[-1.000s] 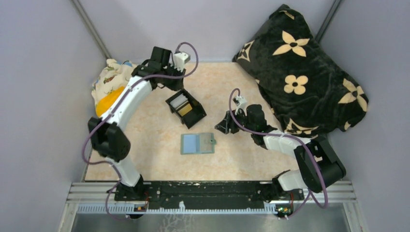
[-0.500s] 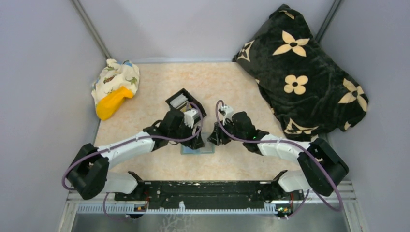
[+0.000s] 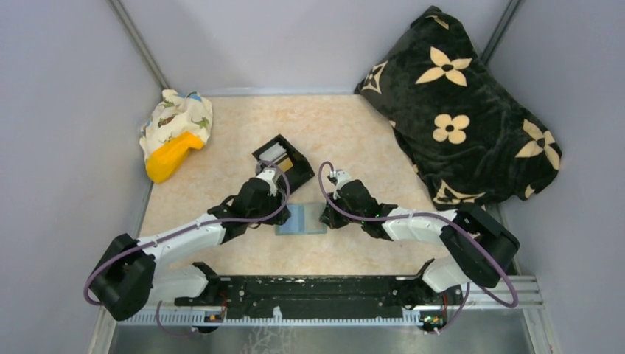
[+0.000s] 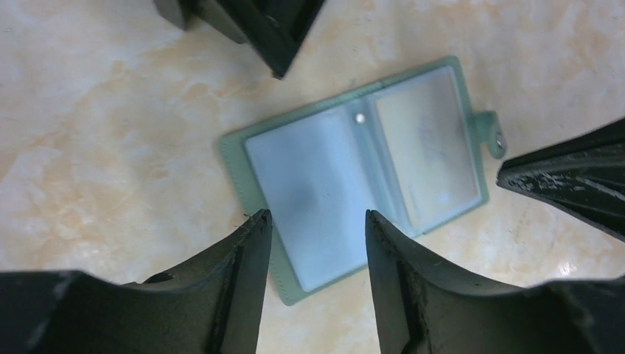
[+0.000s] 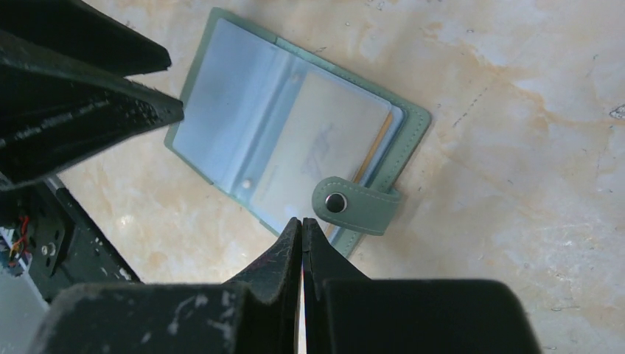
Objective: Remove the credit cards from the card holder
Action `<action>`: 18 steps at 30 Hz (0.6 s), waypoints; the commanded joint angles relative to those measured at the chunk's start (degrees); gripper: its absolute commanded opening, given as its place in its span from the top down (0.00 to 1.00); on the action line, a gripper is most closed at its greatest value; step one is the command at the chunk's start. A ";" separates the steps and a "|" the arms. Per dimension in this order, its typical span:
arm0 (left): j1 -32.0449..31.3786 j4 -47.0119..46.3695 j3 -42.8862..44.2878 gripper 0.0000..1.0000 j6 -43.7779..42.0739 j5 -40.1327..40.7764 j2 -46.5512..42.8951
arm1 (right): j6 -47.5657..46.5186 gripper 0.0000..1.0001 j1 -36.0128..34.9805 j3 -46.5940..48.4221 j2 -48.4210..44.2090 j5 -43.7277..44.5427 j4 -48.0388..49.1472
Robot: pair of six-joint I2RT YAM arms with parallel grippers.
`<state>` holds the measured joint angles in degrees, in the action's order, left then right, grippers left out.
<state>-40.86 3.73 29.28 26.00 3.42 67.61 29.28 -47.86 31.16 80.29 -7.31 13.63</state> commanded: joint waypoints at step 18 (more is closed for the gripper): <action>3.25 -5.36 -0.76 0.31 2.50 0.64 10.01 | 0.14 1.00 -0.35 0.61 5.46 1.98 4.42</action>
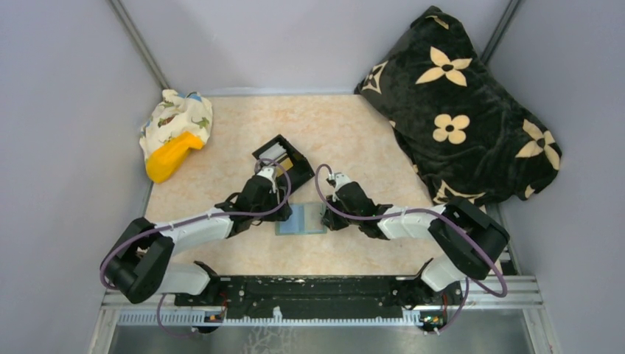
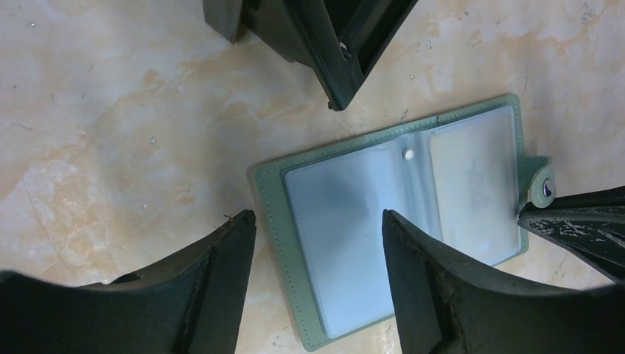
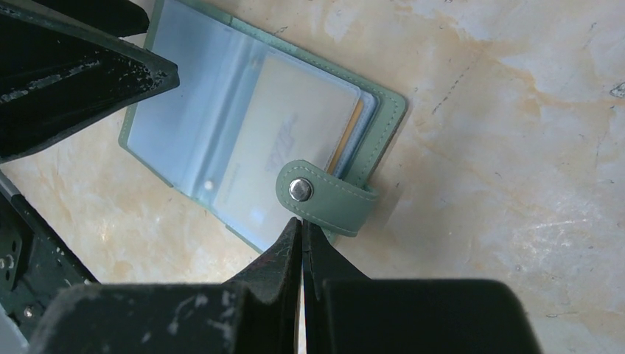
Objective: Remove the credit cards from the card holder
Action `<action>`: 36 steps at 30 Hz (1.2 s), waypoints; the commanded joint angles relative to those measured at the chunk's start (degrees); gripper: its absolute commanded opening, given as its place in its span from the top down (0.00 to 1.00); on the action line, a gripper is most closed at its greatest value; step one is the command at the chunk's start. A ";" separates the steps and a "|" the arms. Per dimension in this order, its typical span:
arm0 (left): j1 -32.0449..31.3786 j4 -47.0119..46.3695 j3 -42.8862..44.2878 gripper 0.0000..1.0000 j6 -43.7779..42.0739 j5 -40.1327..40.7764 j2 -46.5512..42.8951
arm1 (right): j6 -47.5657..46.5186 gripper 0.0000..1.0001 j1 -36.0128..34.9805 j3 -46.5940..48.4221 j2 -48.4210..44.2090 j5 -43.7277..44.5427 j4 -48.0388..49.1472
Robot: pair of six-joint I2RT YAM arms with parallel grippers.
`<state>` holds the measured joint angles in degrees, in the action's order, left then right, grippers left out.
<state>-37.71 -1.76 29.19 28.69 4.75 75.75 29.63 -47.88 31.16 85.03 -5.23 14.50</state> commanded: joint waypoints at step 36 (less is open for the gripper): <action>-0.87 -0.26 -1.46 0.40 -2.57 -2.53 6.15 | 0.00 1.00 -1.18 5.61 7.93 -5.50 10.31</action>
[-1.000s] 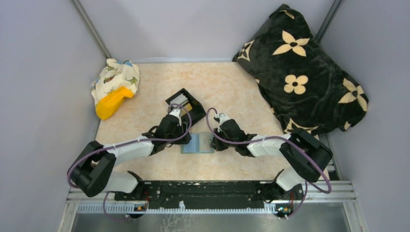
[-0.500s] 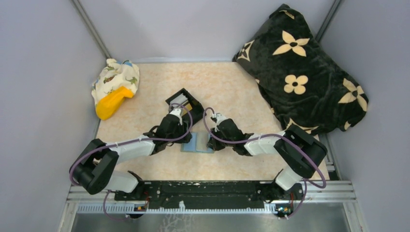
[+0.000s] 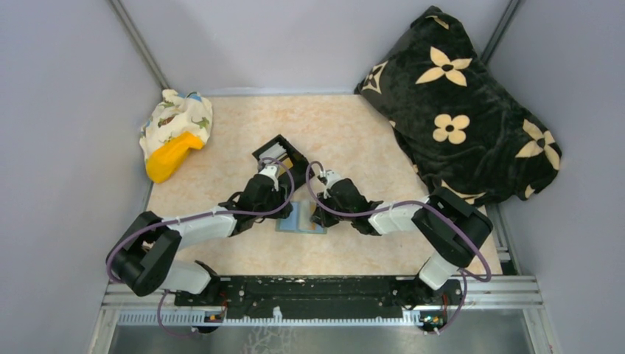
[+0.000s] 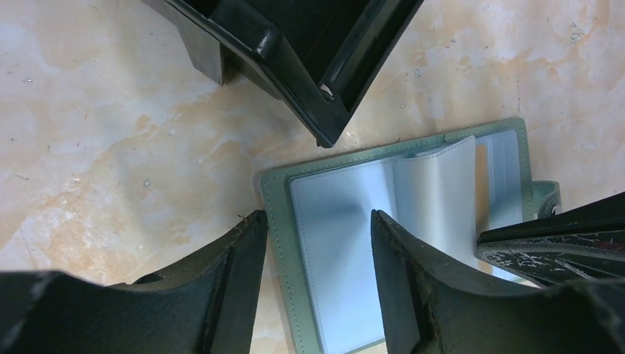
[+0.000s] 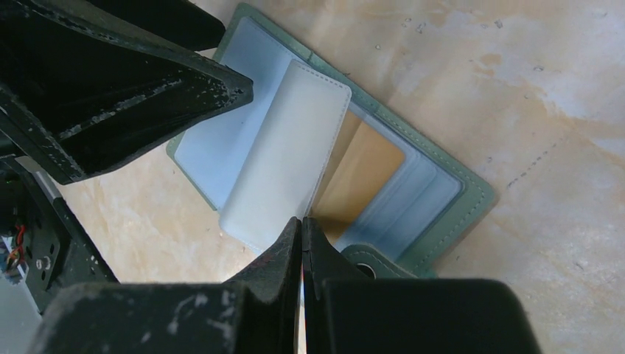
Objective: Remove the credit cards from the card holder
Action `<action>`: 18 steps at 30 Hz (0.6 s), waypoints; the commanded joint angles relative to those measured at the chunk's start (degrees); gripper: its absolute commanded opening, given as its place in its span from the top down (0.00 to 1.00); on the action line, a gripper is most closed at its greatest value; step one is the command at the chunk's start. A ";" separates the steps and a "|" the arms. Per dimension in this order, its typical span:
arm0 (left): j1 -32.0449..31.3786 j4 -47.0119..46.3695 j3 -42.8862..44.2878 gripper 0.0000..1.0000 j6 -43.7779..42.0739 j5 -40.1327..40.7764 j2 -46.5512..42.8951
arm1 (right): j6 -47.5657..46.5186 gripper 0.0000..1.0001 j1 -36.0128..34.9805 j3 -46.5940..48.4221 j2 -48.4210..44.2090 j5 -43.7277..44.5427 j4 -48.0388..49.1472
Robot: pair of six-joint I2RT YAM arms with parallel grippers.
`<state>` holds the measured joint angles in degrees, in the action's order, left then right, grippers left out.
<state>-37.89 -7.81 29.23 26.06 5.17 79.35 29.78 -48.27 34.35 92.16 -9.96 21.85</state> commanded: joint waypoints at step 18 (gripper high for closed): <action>-0.96 9.83 -1.19 0.40 1.87 -1.19 -7.11 | -0.35 1.00 -0.86 7.86 6.85 -5.47 6.03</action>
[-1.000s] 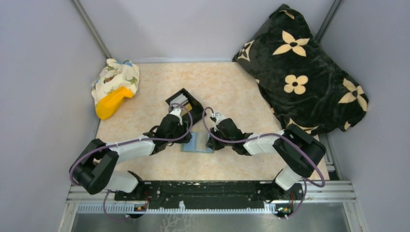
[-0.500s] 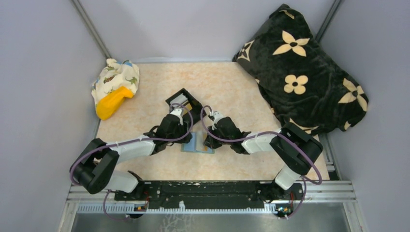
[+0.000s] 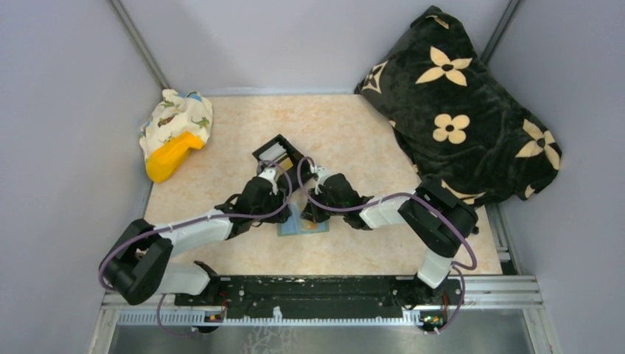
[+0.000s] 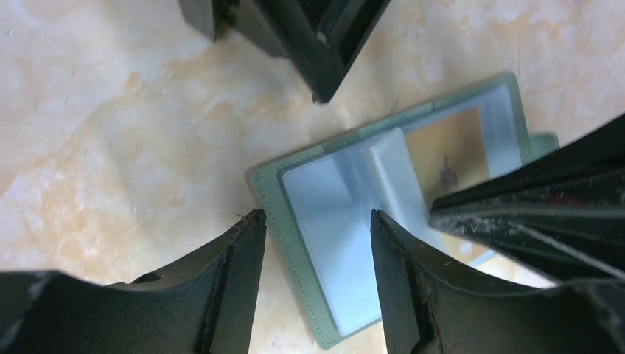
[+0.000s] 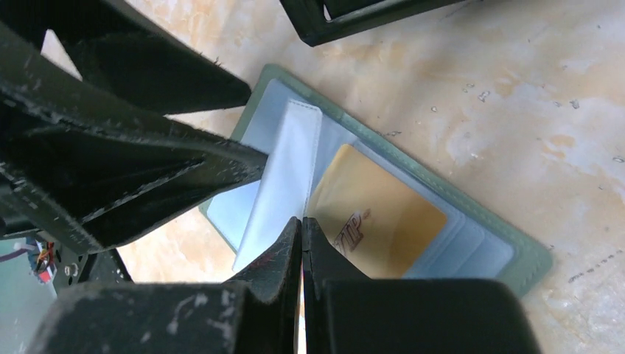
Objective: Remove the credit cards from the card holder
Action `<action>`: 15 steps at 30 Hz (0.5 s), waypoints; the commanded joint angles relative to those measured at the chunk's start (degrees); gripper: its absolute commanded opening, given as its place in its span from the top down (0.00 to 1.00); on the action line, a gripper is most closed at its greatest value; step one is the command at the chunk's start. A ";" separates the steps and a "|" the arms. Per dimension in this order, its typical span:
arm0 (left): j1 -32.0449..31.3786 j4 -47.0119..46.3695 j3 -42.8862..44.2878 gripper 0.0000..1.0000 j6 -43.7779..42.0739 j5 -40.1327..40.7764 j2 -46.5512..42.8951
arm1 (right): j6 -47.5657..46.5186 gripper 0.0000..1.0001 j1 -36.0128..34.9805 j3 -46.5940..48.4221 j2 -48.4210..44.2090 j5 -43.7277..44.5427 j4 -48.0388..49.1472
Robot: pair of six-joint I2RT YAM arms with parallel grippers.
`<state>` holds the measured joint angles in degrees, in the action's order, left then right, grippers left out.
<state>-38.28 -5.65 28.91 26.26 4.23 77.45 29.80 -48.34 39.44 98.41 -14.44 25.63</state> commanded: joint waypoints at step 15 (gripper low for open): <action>-0.65 14.64 1.81 0.40 2.67 2.93 -16.77 | -0.17 1.00 -2.63 4.69 1.46 -1.57 2.34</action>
<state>-38.54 7.88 30.15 27.64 6.04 61.01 29.78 -49.36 41.39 99.50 -15.14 25.71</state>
